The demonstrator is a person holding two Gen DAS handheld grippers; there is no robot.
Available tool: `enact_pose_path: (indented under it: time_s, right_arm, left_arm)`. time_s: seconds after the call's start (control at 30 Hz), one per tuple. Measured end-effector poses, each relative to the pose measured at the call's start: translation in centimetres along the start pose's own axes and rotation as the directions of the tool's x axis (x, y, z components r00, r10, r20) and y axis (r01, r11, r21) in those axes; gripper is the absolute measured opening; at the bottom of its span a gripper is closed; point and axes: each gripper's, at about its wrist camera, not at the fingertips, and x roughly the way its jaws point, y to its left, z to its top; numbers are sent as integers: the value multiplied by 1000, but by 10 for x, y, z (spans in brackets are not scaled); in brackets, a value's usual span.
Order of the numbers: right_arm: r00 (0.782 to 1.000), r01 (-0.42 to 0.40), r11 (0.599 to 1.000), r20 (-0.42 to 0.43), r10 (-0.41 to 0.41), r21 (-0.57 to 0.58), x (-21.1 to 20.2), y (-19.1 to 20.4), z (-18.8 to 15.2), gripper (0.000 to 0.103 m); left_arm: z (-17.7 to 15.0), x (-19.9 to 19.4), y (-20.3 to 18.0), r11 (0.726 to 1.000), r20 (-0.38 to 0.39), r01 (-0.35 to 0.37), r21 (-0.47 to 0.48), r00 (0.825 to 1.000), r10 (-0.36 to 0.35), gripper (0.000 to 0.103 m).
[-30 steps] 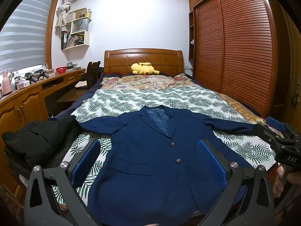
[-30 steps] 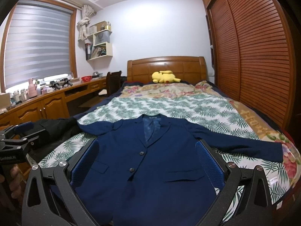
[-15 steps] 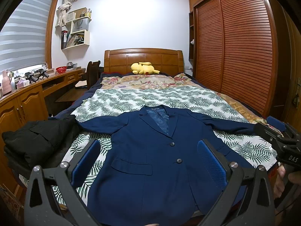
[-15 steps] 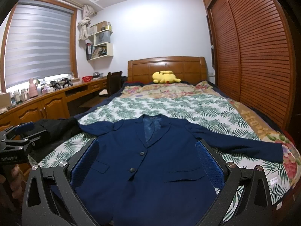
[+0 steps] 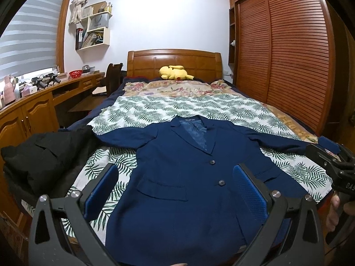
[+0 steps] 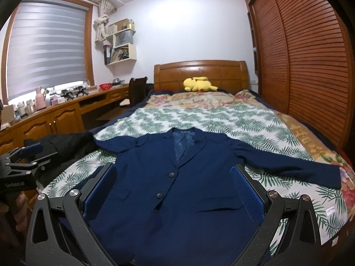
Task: Fold large clothes
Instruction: 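Lower the left gripper onto the jacket sleeve and close on it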
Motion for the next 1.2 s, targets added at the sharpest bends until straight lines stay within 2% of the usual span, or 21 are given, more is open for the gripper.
enact_pose_path:
  time_s: [0.53,0.83,1.2]
  right_arm:
    - [989,-109,994,-104,105,-30,79,21,-21,103]
    - [978,-161,985,-143,152,-53,127,29,-30,103]
    - [972,-189,977,-161,171,-101,191,37,-8,103]
  left_arm:
    - [-19,54,51,998,-80,-60,-14,995,58,103]
    - [-22,101,82,998,-151,-71,2,986,70,103]
    - [0,162,111,999,-217,-48,18,975,51,103]
